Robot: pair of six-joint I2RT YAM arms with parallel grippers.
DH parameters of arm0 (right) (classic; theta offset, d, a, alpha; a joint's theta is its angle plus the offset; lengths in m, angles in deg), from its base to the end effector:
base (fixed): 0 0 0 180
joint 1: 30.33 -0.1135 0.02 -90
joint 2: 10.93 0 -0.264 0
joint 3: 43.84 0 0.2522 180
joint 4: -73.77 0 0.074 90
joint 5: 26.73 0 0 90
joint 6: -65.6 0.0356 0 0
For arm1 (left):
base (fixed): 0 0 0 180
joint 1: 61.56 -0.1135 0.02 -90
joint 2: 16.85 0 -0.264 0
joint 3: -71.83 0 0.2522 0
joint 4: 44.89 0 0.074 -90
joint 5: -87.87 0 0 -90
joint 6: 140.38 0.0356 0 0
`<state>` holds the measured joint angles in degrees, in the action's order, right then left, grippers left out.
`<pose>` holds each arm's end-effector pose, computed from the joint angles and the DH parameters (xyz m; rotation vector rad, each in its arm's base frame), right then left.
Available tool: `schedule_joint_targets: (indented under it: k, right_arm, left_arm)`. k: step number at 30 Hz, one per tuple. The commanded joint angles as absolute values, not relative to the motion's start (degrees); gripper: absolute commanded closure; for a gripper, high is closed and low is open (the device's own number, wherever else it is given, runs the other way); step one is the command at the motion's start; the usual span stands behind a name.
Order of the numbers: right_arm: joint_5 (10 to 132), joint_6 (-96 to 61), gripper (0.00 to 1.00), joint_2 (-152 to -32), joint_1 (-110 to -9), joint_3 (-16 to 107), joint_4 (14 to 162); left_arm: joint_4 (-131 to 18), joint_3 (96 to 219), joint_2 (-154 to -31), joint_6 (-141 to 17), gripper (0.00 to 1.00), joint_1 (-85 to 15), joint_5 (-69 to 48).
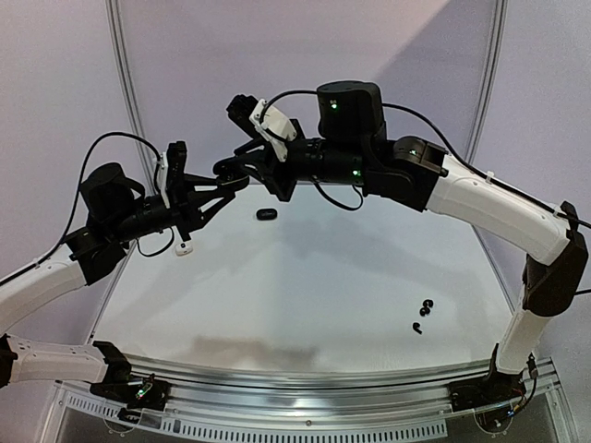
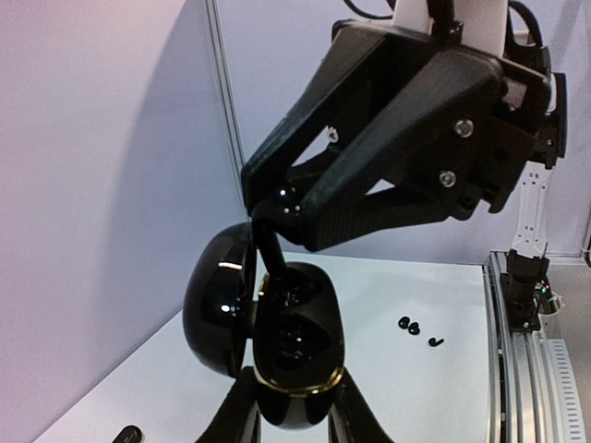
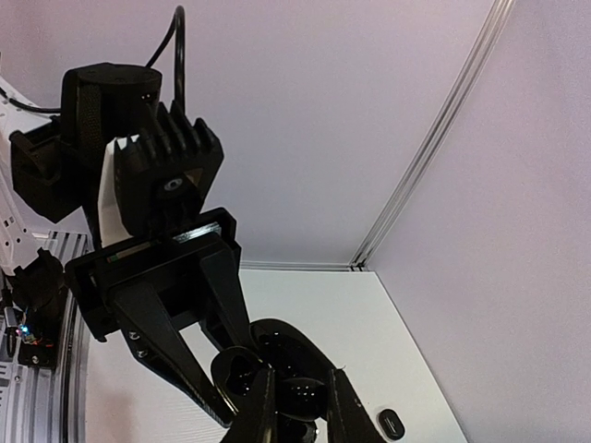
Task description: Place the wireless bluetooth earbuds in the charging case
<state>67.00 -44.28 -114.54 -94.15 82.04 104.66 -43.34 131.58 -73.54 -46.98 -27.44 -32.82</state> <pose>0.1849 0.3813 0.4492 -1.2112 1.2785 0.6195 0.1812 -0.1447 0.3560 0.9012 1.2717 -0.8242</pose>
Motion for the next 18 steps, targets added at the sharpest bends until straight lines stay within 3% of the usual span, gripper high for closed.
schedule_joint_targets:
  k: [1,18]
  right_arm:
    - [64.97,-44.85,1.00,-115.54,-94.44,83.05,106.43]
    - [64.63,-46.29,1.00,-115.53,-94.46,81.42,106.50]
  left_arm:
    - [-42.66,132.33,-73.56,-46.52,1.00,-26.94,-33.11]
    - [-41.20,132.79,-73.46,-47.60,1.00,-26.94,-32.62]
